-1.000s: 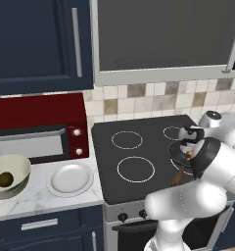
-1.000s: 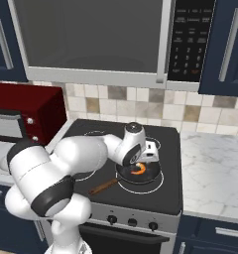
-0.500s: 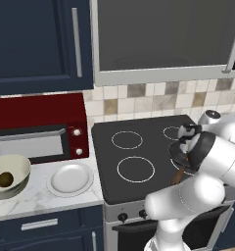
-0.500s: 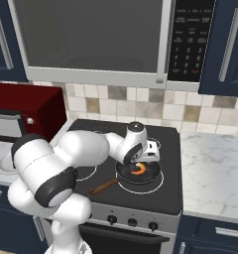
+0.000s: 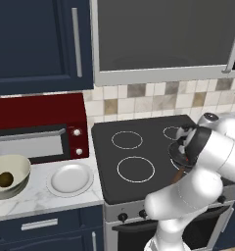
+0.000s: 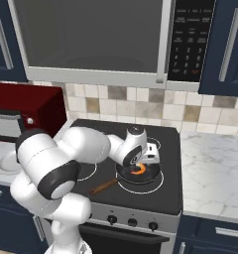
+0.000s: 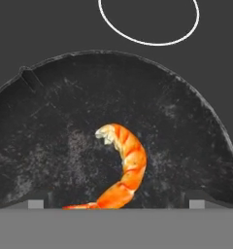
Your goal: Place the shrimp on the plate and place the avocado on the same plate.
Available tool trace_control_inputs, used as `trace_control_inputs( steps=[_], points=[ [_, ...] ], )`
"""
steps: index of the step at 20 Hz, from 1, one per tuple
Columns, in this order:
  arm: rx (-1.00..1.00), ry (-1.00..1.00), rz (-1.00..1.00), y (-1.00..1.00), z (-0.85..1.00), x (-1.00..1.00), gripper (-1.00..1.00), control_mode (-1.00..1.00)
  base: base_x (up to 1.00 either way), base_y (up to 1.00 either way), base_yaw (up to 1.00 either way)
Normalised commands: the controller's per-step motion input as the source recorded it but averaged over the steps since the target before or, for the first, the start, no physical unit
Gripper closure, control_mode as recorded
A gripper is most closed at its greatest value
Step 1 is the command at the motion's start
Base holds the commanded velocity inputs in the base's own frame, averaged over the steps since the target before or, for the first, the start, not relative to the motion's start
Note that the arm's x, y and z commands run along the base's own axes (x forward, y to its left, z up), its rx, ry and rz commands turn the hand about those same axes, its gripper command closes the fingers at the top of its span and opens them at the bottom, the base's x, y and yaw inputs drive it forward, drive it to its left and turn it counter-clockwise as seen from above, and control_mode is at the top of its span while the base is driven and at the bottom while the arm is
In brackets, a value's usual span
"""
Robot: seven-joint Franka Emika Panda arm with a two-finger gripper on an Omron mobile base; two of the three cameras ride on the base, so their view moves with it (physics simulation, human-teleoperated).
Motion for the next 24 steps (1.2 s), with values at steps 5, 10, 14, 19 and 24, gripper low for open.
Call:
trace_control_inputs(
  steps=[5,10,14,19,24],
  points=[
    [0.00,0.01,0.00,0.00,-0.14,0.10,-1.00,-1.00,0.00,0.00,0.00],
    [0.00,0.03,0.00,0.00,-0.12,0.09,-1.00,-1.00,0.00,0.00,0.00],
    [0.00,0.04,0.00,0.00,-0.12,0.12,-1.00,-1.00,0.00,0.00,0.00],
    [0.01,0.03,0.00,0.00,-0.11,0.10,-1.00,-1.00,0.00,0.00,0.00],
    [0.02,0.05,0.00,0.00,-0.08,0.10,-1.00,-1.00,0.00,0.00,0.00]
  ],
)
